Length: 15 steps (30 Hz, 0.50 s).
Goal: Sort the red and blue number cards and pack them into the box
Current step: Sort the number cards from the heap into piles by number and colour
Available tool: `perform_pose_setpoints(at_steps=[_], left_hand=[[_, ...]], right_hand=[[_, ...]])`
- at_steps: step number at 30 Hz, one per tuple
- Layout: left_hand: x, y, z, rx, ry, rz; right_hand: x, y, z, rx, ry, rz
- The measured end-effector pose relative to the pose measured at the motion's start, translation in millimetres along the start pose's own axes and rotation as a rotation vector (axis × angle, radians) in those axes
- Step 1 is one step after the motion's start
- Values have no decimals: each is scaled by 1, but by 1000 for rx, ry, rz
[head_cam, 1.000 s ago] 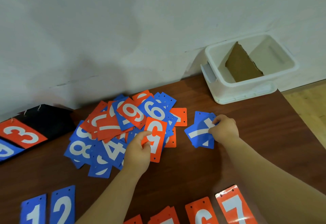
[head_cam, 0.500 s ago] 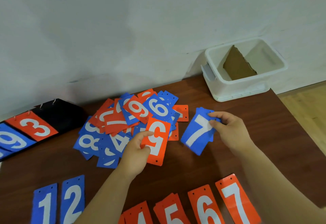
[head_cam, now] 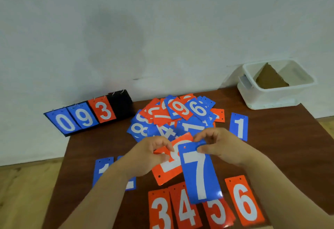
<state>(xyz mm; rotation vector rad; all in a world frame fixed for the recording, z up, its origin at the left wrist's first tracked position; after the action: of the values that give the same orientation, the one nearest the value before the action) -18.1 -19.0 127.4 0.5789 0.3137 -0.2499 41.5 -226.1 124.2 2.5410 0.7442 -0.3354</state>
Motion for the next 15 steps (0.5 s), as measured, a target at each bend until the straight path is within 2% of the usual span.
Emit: perform_pose_setpoints(at_steps=[2,4,6,8,10,12,15], left_hand=[[-25,9,-3,-14,-29,-32],[-47,22,-8,-60,-64,2],[-64,38,-19,-161,-61,135],[-85,54,-37,-387,-17,328],[-106,55,-53,-587,-18,414],[-122,40,-61,-623,-25,379],[-134,18,-71,-659,-18,302]], right_hand=[[-11,-36,-13,46,-14,-95],[-19,-64,-26,97,-13,-97],[-25,-78,-34,180,-20,-14],[-30,-87,-39,257,-45,103],[-36,-94,-41,305,-53,249],[-44,-105,-39,424,-87,365],[-57,-133,-37,499,-128,414]])
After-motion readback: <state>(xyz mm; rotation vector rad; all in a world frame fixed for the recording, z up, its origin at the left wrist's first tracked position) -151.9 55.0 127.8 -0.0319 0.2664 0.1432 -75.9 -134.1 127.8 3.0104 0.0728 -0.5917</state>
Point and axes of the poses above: each hand's wrist, its own x-axis towards the middle knuckle, its own y-axis out of the back of the hand, z = x × y, the point moved 9 cm from there along x, towards the middle knuckle, and after that the axes turned 4 degrees about z, right-handed, at the moved point
